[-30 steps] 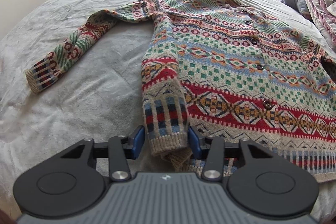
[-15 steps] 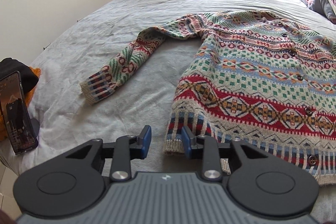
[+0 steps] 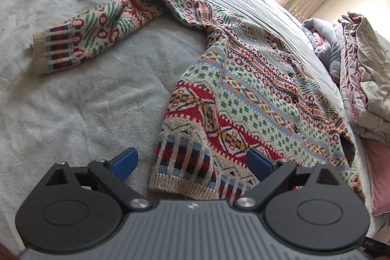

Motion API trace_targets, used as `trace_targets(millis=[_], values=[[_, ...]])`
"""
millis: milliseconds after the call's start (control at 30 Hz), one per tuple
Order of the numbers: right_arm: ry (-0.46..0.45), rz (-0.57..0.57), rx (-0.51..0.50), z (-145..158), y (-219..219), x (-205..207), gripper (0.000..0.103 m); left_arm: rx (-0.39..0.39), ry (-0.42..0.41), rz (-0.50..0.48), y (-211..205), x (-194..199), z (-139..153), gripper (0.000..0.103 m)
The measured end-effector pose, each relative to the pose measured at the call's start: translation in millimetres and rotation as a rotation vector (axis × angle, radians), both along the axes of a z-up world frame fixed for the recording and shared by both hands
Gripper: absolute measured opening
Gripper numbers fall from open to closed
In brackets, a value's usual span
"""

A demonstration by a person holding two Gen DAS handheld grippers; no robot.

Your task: Fold small clothes

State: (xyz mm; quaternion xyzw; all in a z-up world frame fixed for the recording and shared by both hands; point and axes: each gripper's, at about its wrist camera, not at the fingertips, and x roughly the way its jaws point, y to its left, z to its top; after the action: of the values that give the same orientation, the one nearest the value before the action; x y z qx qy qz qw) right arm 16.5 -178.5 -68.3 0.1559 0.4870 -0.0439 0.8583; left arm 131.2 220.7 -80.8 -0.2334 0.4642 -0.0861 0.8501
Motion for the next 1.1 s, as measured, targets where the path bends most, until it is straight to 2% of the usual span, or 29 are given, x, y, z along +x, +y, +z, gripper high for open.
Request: trace_targets(millis=[67,133,167,200,267,300,333,367,400,467,600,700,767,833,933,1000,1033,1067,1100], values=[[-0.005,-0.015,0.068,-3.5,-7.5,-1.4,0.092,-0.055,0.029,-0.016,4.2,6.6,-8.1,0.09],[-0.024,-0.029,0.14,-6.0,-13.6,-2.9,0.085,-0.069,0.038,-0.031,4.1,10.8,-14.8,0.077],[-0.035,-0.034,0.176,-7.2,-16.5,-3.4,0.082,-0.062,0.034,-0.03,4.3,10.6,-15.6,0.065],[-0.048,-0.047,0.233,-9.5,-21.6,-4.2,0.074,-0.058,0.023,-0.03,5.2,9.5,-15.4,0.048],[-0.063,-0.074,0.319,-14.2,-30.4,-6.2,0.058,-0.073,0.027,-0.022,11.6,9.1,-20.1,0.025],[-0.067,-0.092,0.385,-19.0,-36.5,-7.7,0.039,-0.089,0.033,-0.01,15.1,8.6,-23.9,0.018],[-0.058,-0.104,0.447,-24.7,-40.9,-7.8,0.015,-0.106,0.039,-0.007,18.4,8.6,-27.8,0.012],[-0.052,-0.115,0.51,-31.3,-45.1,-8.9,0.01,-0.116,0.048,-0.011,18.6,7.4,-29.8,0.006],[-0.064,-0.131,0.532,-33.7,-47.8,-11.9,0.009,-0.124,0.051,-0.009,19.3,4.5,-29.7,0.006],[-0.105,-0.159,0.5,-25.2,-53.1,-18.8,0.008,-0.106,0.042,-0.008,17.9,-5.1,-19.7,0.005],[-0.224,-0.203,0.504,15.6,-80.9,-34.1,0.007,-0.106,-0.01,-0.06,9.8,-29.6,14.5,0.004],[-0.254,-0.166,0.421,43.9,-87.4,-43.6,0.007,-0.016,-0.017,-0.128,-6.7,-47.4,30.9,0.004],[-0.234,-0.144,0.382,49.2,-85.6,-46.8,0.007,0.082,0.005,-0.186,-20.9,-56.0,28.8,0.005],[-0.183,-0.135,0.345,41.0,-84.2,-47.4,0.007,0.206,0.039,-0.232,-35.6,-57.9,16.6,0.005],[-0.082,-0.136,0.312,12.8,-83.9,-46.0,0.01,0.296,0.071,-0.255,-46.6,-52.1,0.4,0.01],[-0.039,-0.13,0.273,0.5,-82.4,-48.8,0.02,0.359,0.026,-0.261,-55.5,-53.8,10.9,0.025],[-0.053,-0.123,0.262,2.8,-84.1,-53.0,0.022,0.392,-0.011,-0.256,-56.9,-58.4,17.7,0.034],[-0.07,-0.118,0.255,7.1,-87.9,-56.6,0.03,0.423,-0.055,-0.258,-60.0,-63.1,25.8,0.057],[-0.107,-0.132,0.236,16.8,-98.0,-62.5,0.053,0.451,-0.101,-0.26,-62.9,-67.2,33.8,0.077]])
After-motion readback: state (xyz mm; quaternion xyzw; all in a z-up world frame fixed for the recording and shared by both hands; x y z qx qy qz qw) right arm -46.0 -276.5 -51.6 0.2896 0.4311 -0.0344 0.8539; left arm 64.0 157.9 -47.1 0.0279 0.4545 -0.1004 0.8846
